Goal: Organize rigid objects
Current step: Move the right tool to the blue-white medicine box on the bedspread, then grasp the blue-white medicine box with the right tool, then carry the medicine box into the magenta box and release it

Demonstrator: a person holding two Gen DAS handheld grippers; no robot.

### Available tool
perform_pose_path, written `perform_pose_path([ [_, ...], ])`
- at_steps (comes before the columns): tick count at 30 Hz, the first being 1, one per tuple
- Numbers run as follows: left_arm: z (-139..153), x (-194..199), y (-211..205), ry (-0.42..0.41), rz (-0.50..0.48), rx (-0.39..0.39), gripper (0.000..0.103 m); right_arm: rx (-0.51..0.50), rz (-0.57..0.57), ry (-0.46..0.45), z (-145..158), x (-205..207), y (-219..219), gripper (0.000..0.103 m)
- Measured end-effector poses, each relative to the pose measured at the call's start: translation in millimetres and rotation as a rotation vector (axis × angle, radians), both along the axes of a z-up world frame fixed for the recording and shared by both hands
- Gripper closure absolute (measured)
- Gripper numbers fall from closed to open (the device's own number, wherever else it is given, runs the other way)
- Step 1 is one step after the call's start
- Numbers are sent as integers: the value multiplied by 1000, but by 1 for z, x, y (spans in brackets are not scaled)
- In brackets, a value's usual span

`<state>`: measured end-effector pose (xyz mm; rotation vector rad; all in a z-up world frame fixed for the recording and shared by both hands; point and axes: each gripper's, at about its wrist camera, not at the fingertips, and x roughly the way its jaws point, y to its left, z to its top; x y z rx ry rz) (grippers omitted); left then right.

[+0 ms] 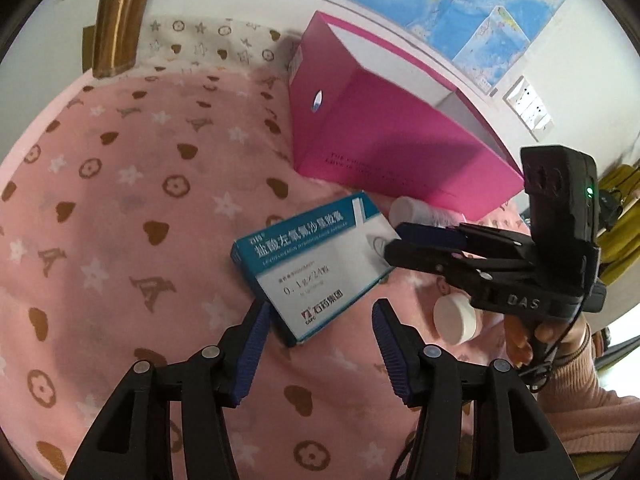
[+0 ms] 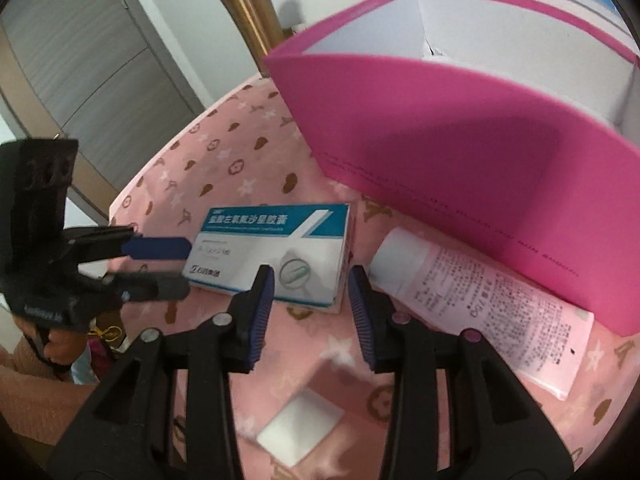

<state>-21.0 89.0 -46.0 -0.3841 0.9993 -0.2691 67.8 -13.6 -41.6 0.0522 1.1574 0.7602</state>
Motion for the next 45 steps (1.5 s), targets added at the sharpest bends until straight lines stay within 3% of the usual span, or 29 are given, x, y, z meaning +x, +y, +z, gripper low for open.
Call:
perform_pose_path([
  [13, 7, -1, -3, -21, 1, -2, 50, 26, -31, 17, -2, 4, 5, 60],
  [22, 32, 2, -11, -80, -31, 5, 50, 51, -69, -42, 29, -13, -16, 60],
  [32, 75, 15, -31, -198, -103, 44, 50, 69, -134, -139, 72, -24, -44, 60],
  [40, 99, 29, -45, -267, -139, 73, 50, 77, -177, -197, 95, -23, -63, 60],
  [45, 109, 44, -48, -284, -160, 51, 50, 82, -200, -223, 106, -14, -71, 60],
])
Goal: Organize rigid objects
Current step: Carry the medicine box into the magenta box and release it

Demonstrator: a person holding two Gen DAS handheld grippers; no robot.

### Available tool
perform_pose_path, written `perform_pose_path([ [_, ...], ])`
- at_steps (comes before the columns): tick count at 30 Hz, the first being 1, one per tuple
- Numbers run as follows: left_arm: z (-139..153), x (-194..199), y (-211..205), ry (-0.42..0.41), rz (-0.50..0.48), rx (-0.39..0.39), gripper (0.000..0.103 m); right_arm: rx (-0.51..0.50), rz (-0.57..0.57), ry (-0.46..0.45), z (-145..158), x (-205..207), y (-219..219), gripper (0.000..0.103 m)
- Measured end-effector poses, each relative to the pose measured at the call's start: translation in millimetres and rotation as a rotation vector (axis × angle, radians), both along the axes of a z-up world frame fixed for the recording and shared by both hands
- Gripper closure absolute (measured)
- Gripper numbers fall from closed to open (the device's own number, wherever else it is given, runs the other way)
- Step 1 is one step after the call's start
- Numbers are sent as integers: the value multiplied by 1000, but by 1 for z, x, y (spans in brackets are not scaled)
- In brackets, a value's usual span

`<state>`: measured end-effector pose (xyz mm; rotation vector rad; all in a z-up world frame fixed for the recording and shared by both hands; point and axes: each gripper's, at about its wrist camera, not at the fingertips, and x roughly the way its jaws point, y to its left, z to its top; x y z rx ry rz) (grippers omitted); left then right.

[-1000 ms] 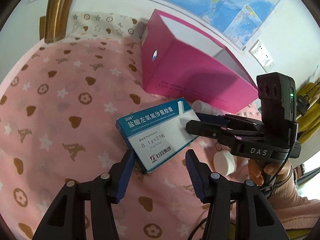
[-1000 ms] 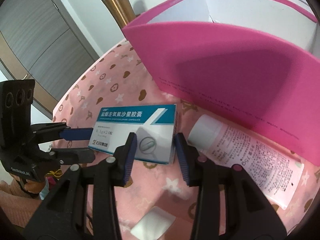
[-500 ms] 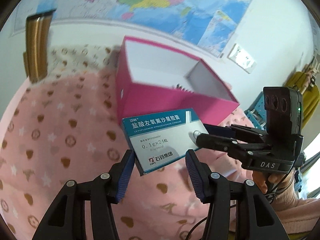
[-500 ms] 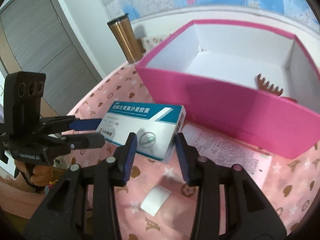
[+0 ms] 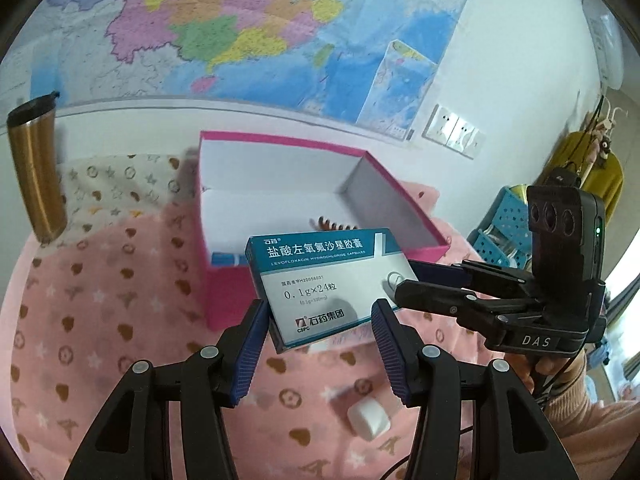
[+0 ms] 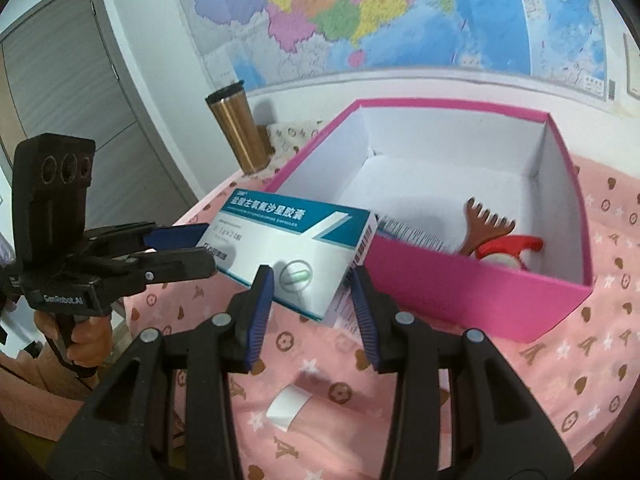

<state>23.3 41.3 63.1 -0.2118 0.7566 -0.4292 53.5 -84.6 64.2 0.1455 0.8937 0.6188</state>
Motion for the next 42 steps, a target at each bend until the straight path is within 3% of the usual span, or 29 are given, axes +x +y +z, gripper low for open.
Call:
perform_pose_path([
  [9, 14, 33, -1, -16, 1, -8, 50, 5, -27, -22, 9, 28, -9, 60],
  [19, 5, 66, -2, 28, 19, 11, 50, -25, -44, -14, 1, 57, -10, 60],
  [34, -23, 94, 5, 109, 77, 54, 50, -19, -43, 89, -32, 85, -3, 60],
  [42, -20, 96, 0, 81, 111, 125, 50, -27, -25, 134, -44, 93, 4, 60],
])
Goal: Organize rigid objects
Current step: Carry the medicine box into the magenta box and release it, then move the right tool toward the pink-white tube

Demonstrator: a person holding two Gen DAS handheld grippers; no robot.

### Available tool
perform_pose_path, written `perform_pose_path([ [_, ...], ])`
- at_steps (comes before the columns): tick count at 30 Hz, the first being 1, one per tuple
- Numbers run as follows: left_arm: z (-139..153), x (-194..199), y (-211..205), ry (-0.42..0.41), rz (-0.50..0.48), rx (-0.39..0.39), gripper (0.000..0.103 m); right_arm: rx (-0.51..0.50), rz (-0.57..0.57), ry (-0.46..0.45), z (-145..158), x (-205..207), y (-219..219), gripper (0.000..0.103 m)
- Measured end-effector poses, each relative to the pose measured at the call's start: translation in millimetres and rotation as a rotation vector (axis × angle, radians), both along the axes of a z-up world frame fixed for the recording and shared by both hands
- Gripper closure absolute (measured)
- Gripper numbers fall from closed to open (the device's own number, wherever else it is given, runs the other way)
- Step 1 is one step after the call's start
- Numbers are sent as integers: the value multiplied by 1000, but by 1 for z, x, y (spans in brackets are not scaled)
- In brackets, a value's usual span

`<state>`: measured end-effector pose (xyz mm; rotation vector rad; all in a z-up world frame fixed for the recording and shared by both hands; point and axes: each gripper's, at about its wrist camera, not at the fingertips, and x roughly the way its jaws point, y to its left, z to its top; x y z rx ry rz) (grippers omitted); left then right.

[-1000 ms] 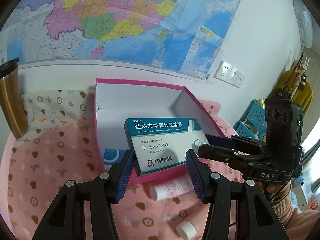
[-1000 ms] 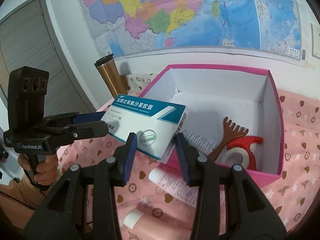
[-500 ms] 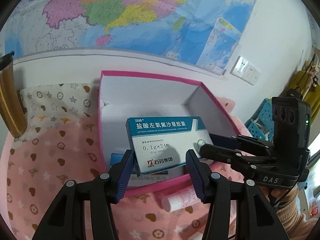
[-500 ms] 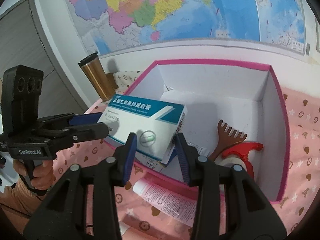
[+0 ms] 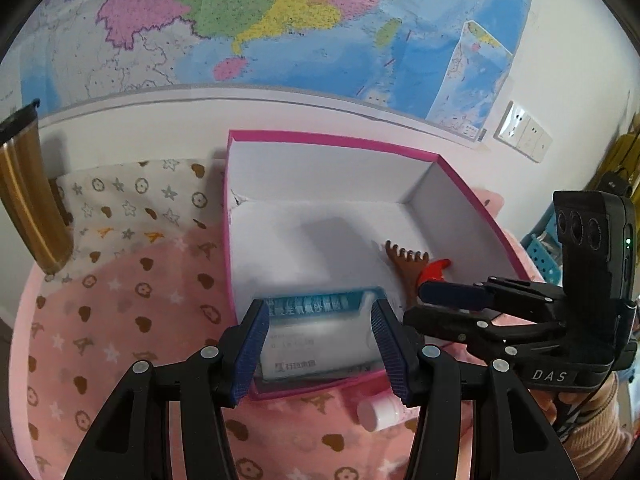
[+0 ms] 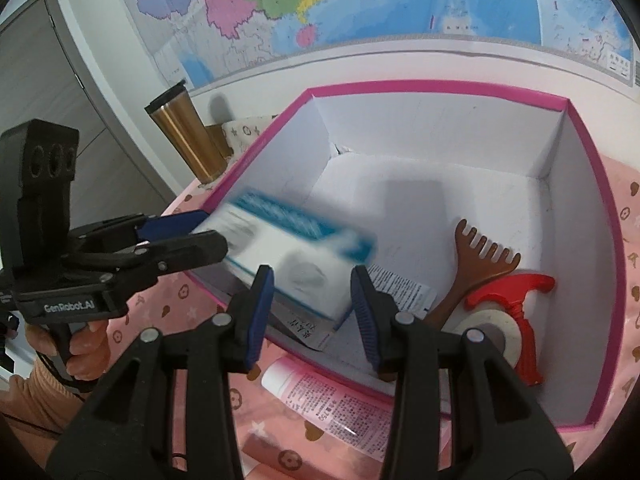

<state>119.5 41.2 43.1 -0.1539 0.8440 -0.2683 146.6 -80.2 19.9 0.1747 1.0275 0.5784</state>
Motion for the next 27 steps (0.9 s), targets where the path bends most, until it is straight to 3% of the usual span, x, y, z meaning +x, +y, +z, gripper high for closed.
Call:
perform_pose_path([
  [7, 9, -11, -1, -57, 15, 29, 48, 20, -10, 8, -2, -1, -5, 60],
  [12, 21, -32, -4, -128, -17, 0, 47, 49, -25, -16, 6, -9, -16, 60],
  [16, 30, -53, -9, -181, -54, -28, 39, 76, -28, -58, 20, -24, -26, 60],
  [23, 25, -76, -26, -167, -108, -51, 39, 118, -21, -130, 45, -57, -48, 59],
  [27, 8, -82, -36, -119, -128, -58, 39, 120, -29, -146, 49, -76, -64, 56],
])
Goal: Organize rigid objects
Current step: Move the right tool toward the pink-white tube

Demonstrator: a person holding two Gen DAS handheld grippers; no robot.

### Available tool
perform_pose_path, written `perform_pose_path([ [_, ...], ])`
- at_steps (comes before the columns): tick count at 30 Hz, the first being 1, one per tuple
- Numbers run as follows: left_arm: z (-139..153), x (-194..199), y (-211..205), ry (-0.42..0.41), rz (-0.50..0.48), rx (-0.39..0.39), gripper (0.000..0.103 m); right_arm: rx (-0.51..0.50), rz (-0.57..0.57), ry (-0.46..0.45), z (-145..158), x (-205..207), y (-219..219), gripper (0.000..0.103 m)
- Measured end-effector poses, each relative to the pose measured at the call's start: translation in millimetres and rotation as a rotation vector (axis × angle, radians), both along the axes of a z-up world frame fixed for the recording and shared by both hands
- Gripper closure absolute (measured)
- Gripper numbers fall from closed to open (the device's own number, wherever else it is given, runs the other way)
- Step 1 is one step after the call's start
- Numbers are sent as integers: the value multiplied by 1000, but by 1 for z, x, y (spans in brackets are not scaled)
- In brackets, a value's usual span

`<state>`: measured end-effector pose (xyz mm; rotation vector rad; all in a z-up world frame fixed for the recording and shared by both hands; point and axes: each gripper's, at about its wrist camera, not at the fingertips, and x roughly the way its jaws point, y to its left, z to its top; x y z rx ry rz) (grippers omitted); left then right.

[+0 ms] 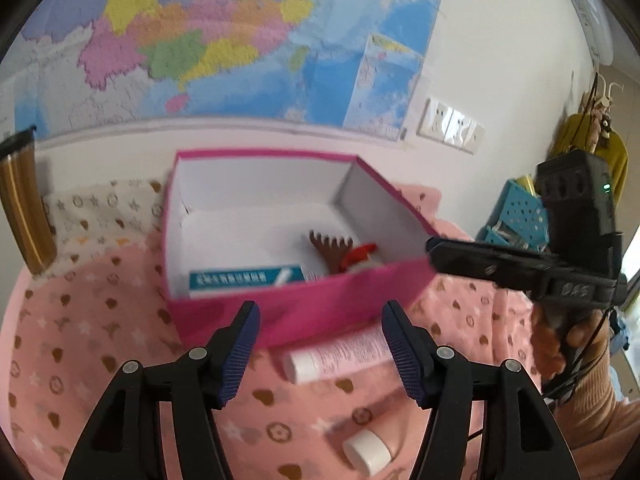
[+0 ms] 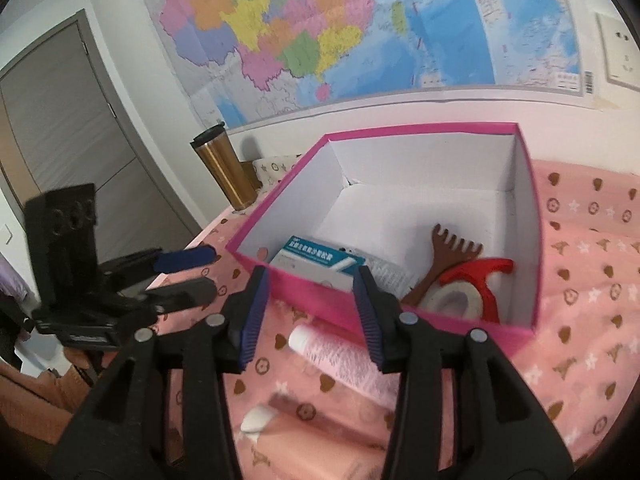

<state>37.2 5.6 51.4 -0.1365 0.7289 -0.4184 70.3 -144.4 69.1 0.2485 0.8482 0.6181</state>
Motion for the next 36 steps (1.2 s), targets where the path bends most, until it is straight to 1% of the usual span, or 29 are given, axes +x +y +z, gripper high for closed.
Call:
perform_pose_path([
  [3, -16, 1, -3, 50, -2, -10, 39, -9, -22, 10, -6, -13, -11, 54],
  [6, -31, 2, -3, 95, 2, -13, 39, -31, -62, 38, -19, -20, -20, 52],
  [8, -39, 2, -3, 117, 5, -12, 39, -19, -79, 74, -32, -24, -29, 52],
  [13, -54, 2, -2, 162, 23, -14, 39, -36, -128, 159, -65, -31, -42, 52],
  [16, -60, 3, -3, 181, 32, -8, 39, -30, -149, 200, -79, -31, -47, 52],
  [19, -66, 6, -5, 195, 39, 2, 40, -28, -154, 221, -88, -31, -47, 52],
  [22, -70, 10, -8, 211, 41, 6, 40, -67, -162, 232, -96, -29, -44, 52],
  [27, -76, 17, -11, 221, 42, 19, 41, -70, -174, 260, -109, -25, -45, 52],
  [32, -78, 24, -16, 225, 30, 27, 48, -94, -169, 255, -115, -19, -41, 52],
  [36, -81, 29, -20, 236, 19, 27, 48, -112, -167, 254, -120, -15, -36, 52],
])
